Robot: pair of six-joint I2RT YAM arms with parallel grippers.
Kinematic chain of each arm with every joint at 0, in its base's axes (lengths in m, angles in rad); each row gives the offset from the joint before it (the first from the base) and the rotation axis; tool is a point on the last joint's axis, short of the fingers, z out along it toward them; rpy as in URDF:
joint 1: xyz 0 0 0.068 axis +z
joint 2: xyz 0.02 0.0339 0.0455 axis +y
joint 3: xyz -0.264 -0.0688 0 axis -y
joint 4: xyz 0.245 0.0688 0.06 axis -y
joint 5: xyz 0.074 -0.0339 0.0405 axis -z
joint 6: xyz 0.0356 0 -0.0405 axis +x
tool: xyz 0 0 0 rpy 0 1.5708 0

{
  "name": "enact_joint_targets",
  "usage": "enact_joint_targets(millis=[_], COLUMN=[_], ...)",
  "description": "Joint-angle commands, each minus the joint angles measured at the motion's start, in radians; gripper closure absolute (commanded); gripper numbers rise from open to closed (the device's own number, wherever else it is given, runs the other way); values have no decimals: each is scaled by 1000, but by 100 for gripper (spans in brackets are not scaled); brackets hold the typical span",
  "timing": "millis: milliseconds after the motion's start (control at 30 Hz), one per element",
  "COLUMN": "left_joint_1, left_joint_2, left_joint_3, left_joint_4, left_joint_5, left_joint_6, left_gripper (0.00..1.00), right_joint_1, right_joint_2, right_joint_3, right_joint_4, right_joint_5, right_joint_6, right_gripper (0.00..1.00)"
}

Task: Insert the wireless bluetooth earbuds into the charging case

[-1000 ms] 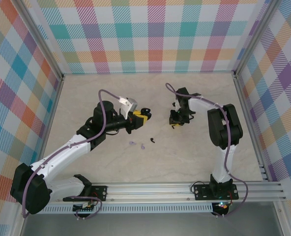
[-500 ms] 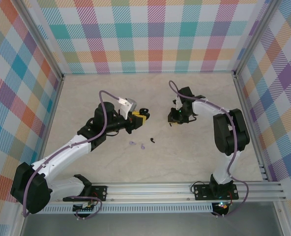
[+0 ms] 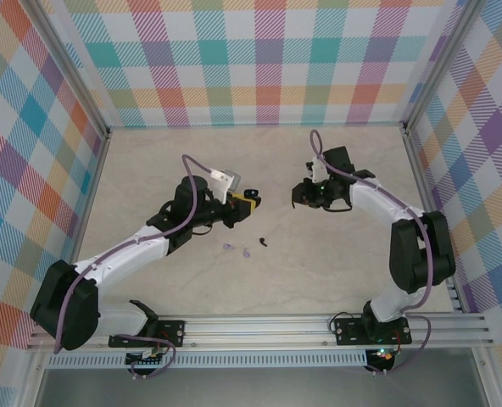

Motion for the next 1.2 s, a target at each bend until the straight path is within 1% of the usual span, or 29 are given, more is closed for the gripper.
enact_joint_targets(millis=[0, 333, 467, 633, 933, 1067, 1167], left_joint_1=[13, 20, 20, 19, 9, 1, -5], left_joint_2=[20, 75, 72, 77, 64, 57, 50], left_joint_3=[-10, -36, -54, -63, -86, -109, -118], left_joint_4=[86, 239, 289, 333, 434, 518, 551], left_joint_5=[24, 95, 104, 142, 185, 181, 179], left_joint_6=[-35, -52, -43, -27, 1, -1, -1], left_gripper=[91, 91, 91, 91, 91, 91, 91], right_joint_1=[-7, -5, -3, 3, 39, 69, 85], right_joint_2=[-76, -231, -273, -308, -341, -347, -352], right_joint_3=[-11, -77, -94, -108, -108, -103, -104], right_joint_4=[52, 236, 305, 382, 463, 481, 497], right_joint_5=[-82, -205, -249, -285, -293, -302, -304], right_joint_6=[15, 100, 137, 173, 210, 205, 199], right_gripper=[80, 79, 78, 78, 78, 78, 77])
